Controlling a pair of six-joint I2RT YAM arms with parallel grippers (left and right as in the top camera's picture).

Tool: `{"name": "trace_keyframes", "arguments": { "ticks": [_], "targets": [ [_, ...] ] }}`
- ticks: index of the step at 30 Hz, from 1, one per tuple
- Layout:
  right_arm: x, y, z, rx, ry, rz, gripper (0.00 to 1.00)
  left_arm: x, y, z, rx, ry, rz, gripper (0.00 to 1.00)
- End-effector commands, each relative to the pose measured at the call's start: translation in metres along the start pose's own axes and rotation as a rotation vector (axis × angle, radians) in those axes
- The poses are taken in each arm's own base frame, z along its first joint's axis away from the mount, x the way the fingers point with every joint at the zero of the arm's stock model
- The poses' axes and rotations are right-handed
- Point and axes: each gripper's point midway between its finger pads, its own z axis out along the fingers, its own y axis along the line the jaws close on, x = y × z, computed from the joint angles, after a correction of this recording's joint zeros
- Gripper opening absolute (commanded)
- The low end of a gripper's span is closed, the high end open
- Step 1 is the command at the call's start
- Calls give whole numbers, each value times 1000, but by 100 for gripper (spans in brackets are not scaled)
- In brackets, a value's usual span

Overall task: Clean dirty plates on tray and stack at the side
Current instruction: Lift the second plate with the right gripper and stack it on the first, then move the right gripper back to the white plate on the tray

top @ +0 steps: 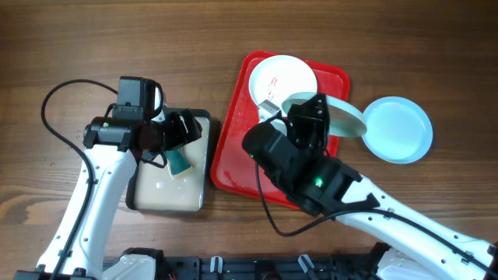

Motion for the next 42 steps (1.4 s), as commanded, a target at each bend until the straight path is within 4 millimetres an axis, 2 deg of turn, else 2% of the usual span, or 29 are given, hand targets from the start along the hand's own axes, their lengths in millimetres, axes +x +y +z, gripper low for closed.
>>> {"name": "trace_keyframes", "arguments": {
  "ticks": [1,5,6,8,9,10,13,15,17,19,21,23,26,28,30,31,32,33,35,36,40,42],
  "targets": [
    [0,-20,-9,45,-3,16,4,-4,-3,-4,19,-8,-1,100],
    [-8,-19,-9,27,-49,130,4,-4,-3,-4,19,-8,-2,100],
    [-13,-16,-7,2,-81,232,4,-4,-3,-4,19,-8,-2,100],
    [-22,-5,1,-93,-130,563,4,-4,-3,-4,19,-8,-2,100],
    [-27,6,5,-183,-149,761,4,-4,-3,-4,19,-8,-2,100],
    [-36,19,5,-294,-174,886,4,-4,-3,-4,19,-8,-2,100],
    [-61,63,-4,-701,-211,1085,4,-4,-3,-4,19,-8,-2,100],
    [-58,76,-1,-844,-154,1205,4,-4,-3,-4,19,-8,-2,100],
    [-38,90,13,-941,-11,1352,4,-4,-3,-4,19,-8,-2,100],
    [-9,106,30,-1062,162,1516,4,-4,-3,-4,19,-8,-2,100],
    [15,112,46,-1147,235,1626,4,-4,-3,-4,19,-8,-2,100],
    [49,111,68,-1192,288,1788,4,-4,-3,-4,19,-8,-2,100],
    [118,116,103,-1108,408,2032,4,-4,-3,-4,19,-8,-2,100],
    [169,129,118,-995,521,2150,4,-4,-3,-4,19,-8,-2,100],
    [210,145,126,-887,644,2219,4,-4,-3,-4,19,-8,-2,100],
    [241,164,130,-801,769,2247,4,-4,-3,-4,19,-8,-2,100],
    [253,174,131,-776,825,2252,4,-4,-3,-4,19,-8,-2,100],
    [262,186,132,-765,882,2254,4,-4,-3,-4,19,-8,-2,100],
    [264,203,134,-796,946,2251,4,-4,-3,-4,19,-8,-2,100],
    [259,217,134,-845,998,2234,4,-4,-3,-4,19,-8,-2,100],
    [243,250,129,-980,1122,2174,4,-4,-3,-4,19,-8,-2,100],
    [234,264,130,-1042,1129,2124,11,-4,-3,-4,19,-8,-2,100]
  ]
}}
